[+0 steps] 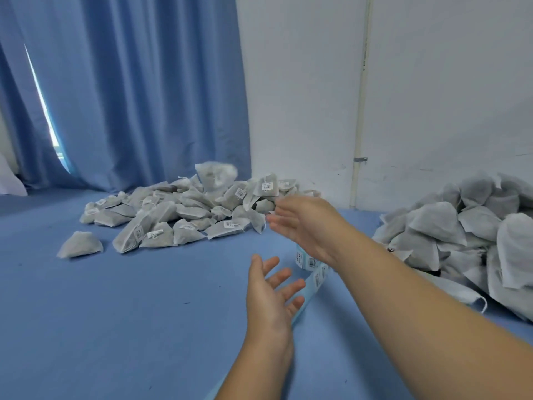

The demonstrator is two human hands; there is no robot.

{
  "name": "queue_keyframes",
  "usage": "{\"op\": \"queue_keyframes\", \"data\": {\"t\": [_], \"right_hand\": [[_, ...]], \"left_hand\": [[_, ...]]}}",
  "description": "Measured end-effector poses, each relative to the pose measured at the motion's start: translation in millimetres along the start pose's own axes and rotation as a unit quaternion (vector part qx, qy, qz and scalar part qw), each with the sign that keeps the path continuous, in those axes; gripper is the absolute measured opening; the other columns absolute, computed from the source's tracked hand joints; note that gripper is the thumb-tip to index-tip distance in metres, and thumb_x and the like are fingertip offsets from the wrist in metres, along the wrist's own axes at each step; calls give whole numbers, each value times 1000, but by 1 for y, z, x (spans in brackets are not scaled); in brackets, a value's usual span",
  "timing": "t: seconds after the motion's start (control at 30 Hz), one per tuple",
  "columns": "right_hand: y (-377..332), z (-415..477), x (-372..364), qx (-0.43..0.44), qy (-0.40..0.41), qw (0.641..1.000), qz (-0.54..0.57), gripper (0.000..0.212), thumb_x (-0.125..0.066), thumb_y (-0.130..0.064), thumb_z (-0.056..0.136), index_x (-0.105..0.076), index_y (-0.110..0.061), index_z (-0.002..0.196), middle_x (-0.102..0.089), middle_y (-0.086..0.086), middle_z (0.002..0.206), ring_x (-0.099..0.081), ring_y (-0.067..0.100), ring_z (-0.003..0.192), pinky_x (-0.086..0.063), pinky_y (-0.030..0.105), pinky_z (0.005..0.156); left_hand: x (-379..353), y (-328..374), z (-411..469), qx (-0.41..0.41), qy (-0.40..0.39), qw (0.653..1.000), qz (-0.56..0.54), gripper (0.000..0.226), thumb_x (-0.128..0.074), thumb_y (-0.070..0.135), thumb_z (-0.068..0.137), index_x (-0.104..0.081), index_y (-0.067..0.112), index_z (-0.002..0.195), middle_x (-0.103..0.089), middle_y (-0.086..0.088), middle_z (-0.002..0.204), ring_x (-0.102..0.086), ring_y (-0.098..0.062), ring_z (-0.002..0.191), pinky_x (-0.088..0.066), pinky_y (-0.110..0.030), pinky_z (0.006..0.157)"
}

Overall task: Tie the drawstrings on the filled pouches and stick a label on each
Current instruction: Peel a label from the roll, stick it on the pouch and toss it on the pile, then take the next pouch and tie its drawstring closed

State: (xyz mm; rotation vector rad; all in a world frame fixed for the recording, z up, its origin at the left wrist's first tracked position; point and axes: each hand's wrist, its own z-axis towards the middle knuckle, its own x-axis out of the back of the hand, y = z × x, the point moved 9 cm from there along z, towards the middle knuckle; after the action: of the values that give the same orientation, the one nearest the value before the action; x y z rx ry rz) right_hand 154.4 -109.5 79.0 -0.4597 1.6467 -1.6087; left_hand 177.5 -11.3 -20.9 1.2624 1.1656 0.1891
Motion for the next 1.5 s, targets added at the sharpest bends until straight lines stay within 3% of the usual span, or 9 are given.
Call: {"op": "queue_keyframes", "data": {"t": [0.37,0.43,0.6,0.73,0.87,1.0,1.13,1.3,1.5], "right_hand": [[47,-77,108,-11,85,972,-218,16,-55,-4,88,-68,-13,89,-73,-1,75,-67,13,61,-49,21,51],[35,-83,139,26,138,919,-368,16,-58,-7,85,-69,-19,88,-70,-4,84,-64,11,73,-47,21,61],[-6,-97,223,34,264,629,-730,38,-53,-18,85,-53,-15,123,-52,7,124,-50,27,112,-44,35,86],[19,-90,259,-74,189,567,-798,54,-48,-21,91,-32,-14,142,-41,6,141,-48,29,120,-42,36,91],[17,-85,250,-18,189,535,-823,11,-46,-20,92,-54,-19,99,-60,2,104,-54,24,102,-38,30,70],[4,-99,233,24,180,543,-820,16,-44,-21,91,-50,-20,77,-54,-2,81,-54,23,96,-35,29,65],[-22,-137,193,116,119,550,-818,11,-49,-25,87,-60,-24,88,-56,-8,88,-52,18,91,-43,32,72],[-33,-194,144,208,44,689,-693,16,-53,-29,81,-67,-34,87,-57,-19,78,-54,1,81,-48,27,69],[0,-208,176,62,107,930,-345,18,-62,-6,89,-71,-22,89,-69,4,69,-53,18,46,-43,29,50]], "left_hand": [[-31,-30,-10,-31,-116,953,277,15,-54,18,93,-66,13,84,-60,5,61,-53,-10,48,-39,-22,50],[-37,-39,-15,-56,-134,925,351,14,-57,19,91,-65,15,81,-61,10,61,-53,-8,49,-39,-18,50],[-52,-58,-23,-144,-197,826,509,20,-55,20,90,-64,30,75,-60,18,63,-52,-1,56,-42,-17,57],[-58,-64,-25,-171,-226,808,517,21,-57,19,89,-65,31,74,-58,23,59,-48,2,52,-39,-12,54],[-60,-65,-25,-186,-231,801,521,22,-56,17,89,-65,32,76,-58,23,59,-48,3,53,-37,-9,52],[-68,-51,-37,-257,-232,783,517,21,-59,19,90,-60,39,86,-60,16,87,-53,5,73,-38,-8,65],[-82,-36,-71,-410,-244,656,584,57,-52,54,83,-45,38,137,-41,22,130,-39,5,122,-29,-15,102],[-99,-61,-105,-401,-329,603,606,91,-42,80,71,12,54,140,-9,43,141,-11,18,124,-1,1,99],[-97,-54,-112,-394,-345,654,546,52,-46,36,84,-32,60,128,-48,32,125,-41,6,121,-25,2,90]]}}
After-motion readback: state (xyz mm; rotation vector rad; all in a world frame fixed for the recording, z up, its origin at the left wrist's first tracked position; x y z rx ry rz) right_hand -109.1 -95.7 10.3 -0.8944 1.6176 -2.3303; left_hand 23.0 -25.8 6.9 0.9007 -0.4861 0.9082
